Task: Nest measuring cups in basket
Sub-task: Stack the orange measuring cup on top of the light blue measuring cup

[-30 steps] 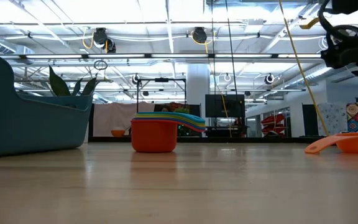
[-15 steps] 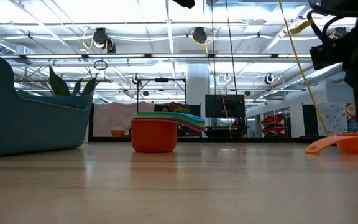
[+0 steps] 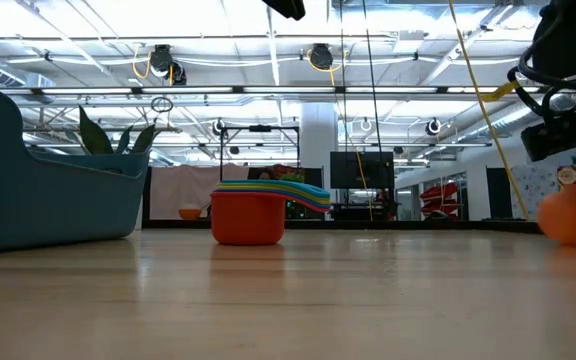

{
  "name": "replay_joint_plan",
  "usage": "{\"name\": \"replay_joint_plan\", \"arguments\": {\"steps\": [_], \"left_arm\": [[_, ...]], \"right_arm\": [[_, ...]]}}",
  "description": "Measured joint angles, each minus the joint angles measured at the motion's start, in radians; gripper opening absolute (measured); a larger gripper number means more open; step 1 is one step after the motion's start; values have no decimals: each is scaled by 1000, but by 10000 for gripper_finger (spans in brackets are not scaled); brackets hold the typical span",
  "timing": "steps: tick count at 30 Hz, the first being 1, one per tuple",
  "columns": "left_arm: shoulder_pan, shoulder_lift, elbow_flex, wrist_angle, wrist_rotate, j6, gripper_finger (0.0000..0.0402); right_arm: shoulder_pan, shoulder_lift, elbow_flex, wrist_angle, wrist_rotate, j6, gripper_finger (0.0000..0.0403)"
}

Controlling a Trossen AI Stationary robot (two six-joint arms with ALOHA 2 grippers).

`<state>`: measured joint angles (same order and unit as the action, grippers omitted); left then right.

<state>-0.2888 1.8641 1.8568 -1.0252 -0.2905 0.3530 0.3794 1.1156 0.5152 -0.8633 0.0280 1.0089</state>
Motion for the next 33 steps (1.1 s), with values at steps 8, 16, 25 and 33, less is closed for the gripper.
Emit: {"name": "replay_joint_plan", "arguments": {"steps": [8, 16, 25, 33], "left_arm": [[5, 0, 0, 0, 0, 0, 106], [7, 0, 0, -4, 0, 0, 106], [7, 0, 0, -3, 6, -18, 106], [6, 0, 0, -3, 19, -34, 106]], "right_arm": [[0, -6, 1, 21, -3, -25, 86], [0, -22, 117, -91, 76, -28, 86], [0, -20, 198, -72, 156, -101, 88], [-47, -13, 198, 134, 182, -214, 125]]}}
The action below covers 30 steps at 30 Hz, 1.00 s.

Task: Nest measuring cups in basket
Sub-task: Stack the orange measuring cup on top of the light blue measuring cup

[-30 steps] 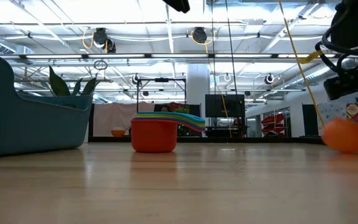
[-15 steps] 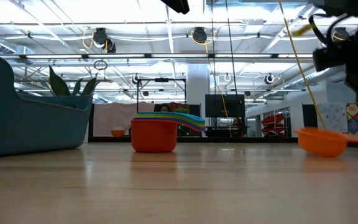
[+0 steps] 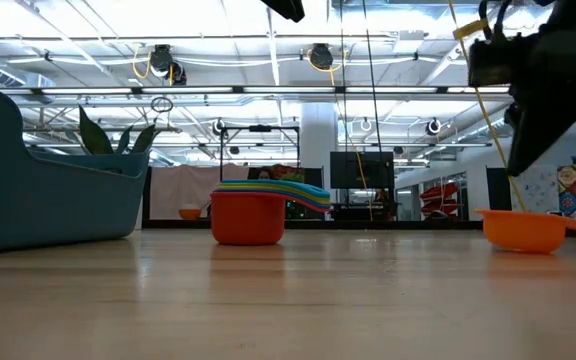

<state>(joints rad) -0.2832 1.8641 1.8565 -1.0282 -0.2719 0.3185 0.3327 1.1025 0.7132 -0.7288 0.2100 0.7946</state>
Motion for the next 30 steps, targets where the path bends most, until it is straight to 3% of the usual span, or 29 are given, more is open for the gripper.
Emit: {"name": "replay_joint_plan", "arguments": {"steps": [6, 25, 30], "left_arm": [[0, 0, 0, 0, 10, -18, 106], [0, 0, 0, -27, 10, -35, 106], [0, 0, 0, -28, 10, -44, 106]], "right_arm": [[-17, 61, 0, 10, -14, -59, 143], [-19, 260, 0, 126, -83, -105, 142], [-19, 311, 0, 154, -84, -101, 86]]}}
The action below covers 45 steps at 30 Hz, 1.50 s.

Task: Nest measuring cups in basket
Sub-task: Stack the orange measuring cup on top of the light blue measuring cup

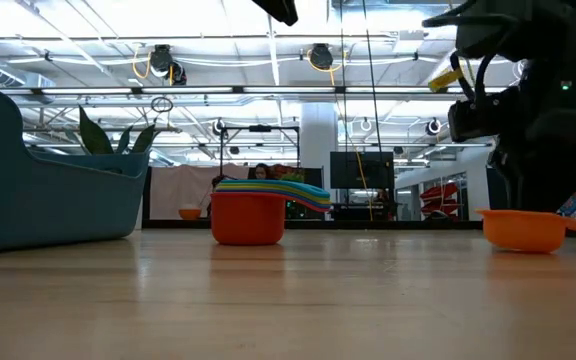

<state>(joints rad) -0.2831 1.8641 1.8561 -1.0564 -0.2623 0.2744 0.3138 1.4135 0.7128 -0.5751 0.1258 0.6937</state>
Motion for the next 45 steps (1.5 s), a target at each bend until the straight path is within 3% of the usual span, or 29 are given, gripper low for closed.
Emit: {"name": "replay_joint_plan", "arguments": {"steps": [4, 11, 16, 24, 31, 45], "left_arm": [[0, 0, 0, -23, 0, -20, 106], [-4, 0, 0, -160, -70, -77, 106], [-28, -23, -1, -193, -115, -114, 106], [-65, -117, 0, -226, -265, -208, 106], [-106, -221, 0, -275, -327, -270, 106], [-230, -277, 0, -285, -403, -304, 106]], "right_arm": [[0, 58, 3, 93, -47, -30, 15], [-19, 80, 3, 199, -81, -70, 4], [-55, -10, 42, 64, 50, -78, 1], [-122, -16, 304, -58, 182, -55, 0], [-190, 119, 539, -159, 181, -86, 0], [-282, 431, 827, -133, 16, -176, 0]]}}
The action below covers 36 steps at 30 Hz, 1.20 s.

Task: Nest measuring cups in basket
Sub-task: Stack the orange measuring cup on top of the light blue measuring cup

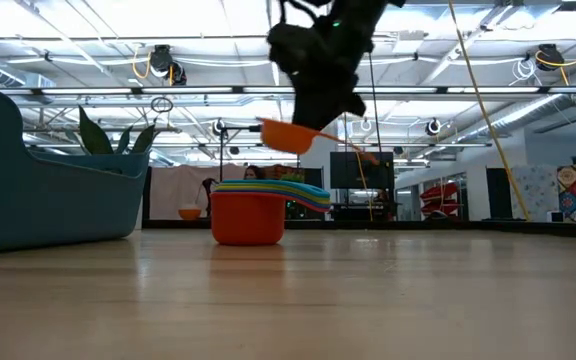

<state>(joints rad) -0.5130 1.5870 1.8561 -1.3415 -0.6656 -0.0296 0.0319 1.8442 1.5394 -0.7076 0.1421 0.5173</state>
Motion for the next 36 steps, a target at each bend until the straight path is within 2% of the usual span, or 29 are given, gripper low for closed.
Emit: {"name": "replay_joint_plan", "arguments": {"steps": [8, 24, 36], "left_arm": [[-54, 0, 0, -2, -18, -33, 106], [-85, 1, -6, 7, -34, -74, 106], [-85, 1, -6, 7, -34, -76, 106]], "right_arm": [[-27, 75, 91, 12, -25, -27, 0], [-49, 135, 90, 111, -96, -32, 0], [-59, 137, 90, 104, -121, -37, 0]]}}
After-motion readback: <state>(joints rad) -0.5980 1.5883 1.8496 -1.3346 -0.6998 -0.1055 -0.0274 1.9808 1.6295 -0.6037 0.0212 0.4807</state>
